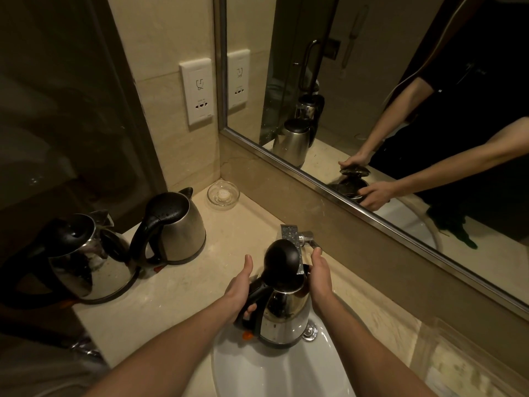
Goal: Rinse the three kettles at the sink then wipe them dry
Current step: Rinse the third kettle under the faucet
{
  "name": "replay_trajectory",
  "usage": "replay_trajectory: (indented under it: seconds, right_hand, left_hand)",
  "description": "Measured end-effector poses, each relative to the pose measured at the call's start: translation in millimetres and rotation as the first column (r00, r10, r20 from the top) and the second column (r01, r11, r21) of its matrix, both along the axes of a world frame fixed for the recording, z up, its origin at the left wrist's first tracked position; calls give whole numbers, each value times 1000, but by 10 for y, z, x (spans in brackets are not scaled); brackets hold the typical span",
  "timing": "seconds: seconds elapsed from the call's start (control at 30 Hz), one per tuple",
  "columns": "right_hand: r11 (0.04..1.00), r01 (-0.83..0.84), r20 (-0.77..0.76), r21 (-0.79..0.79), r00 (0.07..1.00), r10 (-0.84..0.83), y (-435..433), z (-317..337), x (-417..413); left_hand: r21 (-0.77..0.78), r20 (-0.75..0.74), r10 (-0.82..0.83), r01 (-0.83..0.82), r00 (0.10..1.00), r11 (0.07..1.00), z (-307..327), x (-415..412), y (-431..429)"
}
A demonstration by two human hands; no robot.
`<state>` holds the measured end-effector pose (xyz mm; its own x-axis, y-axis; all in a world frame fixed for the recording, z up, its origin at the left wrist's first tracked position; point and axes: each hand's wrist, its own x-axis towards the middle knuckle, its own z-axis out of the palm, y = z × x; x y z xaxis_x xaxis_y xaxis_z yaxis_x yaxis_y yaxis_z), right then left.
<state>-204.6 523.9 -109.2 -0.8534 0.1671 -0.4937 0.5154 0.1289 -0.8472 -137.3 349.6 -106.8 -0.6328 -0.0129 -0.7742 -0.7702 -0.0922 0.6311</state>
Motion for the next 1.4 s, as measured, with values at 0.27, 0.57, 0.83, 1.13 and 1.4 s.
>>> replay_trajectory:
  seconds: [0.27, 0.57, 0.83, 1.13, 1.4]
  right_hand:
    - [1000, 19, -12, 18, 1000, -19, -1, -1, 31]
    - [999, 15, -10, 32, 1000, -15, -1, -15, 21]
    - [1000, 19, -14, 17, 1000, -19, -6, -21, 13]
    - [1000, 18, -5, -3, 1000, -18, -3, -15, 4]
    - [999, 26, 3, -20, 1000, -26, 3, -39, -14]
  left_hand:
    - [22, -2, -22, 22, 1000, 1000, -6, 17, -21]
    - [-14, 7, -10, 11, 1000, 1000, 0, 17, -5]
    - [-13, 11, -17, 17, 1000, 1000, -26, 4, -20]
    - [5, -2, -14, 14, 1000, 1000, 2, 6, -22]
    - [-12, 1, -30, 30, 1000, 999, -5, 4, -28]
